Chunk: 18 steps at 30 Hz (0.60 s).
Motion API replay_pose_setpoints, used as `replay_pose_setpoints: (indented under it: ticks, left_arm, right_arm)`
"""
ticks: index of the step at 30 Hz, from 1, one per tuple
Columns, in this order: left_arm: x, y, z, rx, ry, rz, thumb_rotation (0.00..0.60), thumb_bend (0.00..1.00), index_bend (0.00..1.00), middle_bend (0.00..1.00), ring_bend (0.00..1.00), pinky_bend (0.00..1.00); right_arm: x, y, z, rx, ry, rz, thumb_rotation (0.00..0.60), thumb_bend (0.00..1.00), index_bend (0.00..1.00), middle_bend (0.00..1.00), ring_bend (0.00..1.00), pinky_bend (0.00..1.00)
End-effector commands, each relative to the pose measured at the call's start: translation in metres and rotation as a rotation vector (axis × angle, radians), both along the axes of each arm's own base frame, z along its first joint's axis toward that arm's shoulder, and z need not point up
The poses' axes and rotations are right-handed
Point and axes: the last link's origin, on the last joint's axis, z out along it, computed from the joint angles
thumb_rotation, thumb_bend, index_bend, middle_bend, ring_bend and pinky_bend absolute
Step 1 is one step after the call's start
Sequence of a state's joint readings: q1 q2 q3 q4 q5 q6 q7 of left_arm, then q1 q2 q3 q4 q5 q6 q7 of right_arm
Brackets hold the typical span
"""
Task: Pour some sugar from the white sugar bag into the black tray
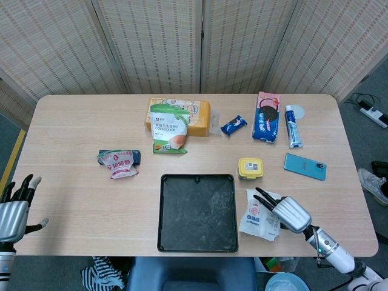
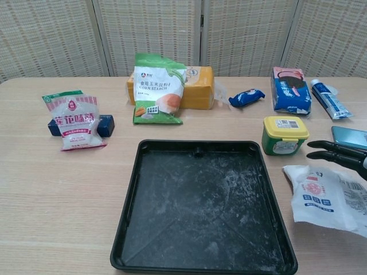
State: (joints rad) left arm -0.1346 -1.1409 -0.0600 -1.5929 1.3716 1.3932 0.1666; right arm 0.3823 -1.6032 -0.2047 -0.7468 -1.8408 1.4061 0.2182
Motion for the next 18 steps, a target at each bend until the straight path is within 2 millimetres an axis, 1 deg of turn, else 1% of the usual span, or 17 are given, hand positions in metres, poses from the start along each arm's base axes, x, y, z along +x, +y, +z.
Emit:
replay_pose_setpoints:
  ticks: [1, 9, 18]
  left_arm:
    - [0.000, 0.000, 0.001, 0.002, 0.000, 0.000, 0.600, 0.17, 0.00, 0.00, 0.24, 0.00]
    - [0.000, -0.001, 0.001, 0.004, 0.001, -0.003, 0.600, 0.17, 0.00, 0.00, 0.25, 0.00]
    - [0.000, 0.000, 0.001, 0.003, -0.001, 0.000, 0.600, 0.17, 0.00, 0.00, 0.26, 0.00]
  right_arm:
    - [0.010, -0.004, -0.006, -0.001, -0.001, 0.002, 0.600, 0.19, 0.00, 0.00, 0.68, 0.74]
    - [0.029, -0.012, -0.010, -0.004, 0.003, -0.020, 0.600, 0.19, 0.00, 0.00, 0.68, 0.74]
    - [0.047, -0.031, -0.011, -0.007, 0.014, -0.104, 0.600, 0.19, 0.00, 0.00, 0.69, 0.75]
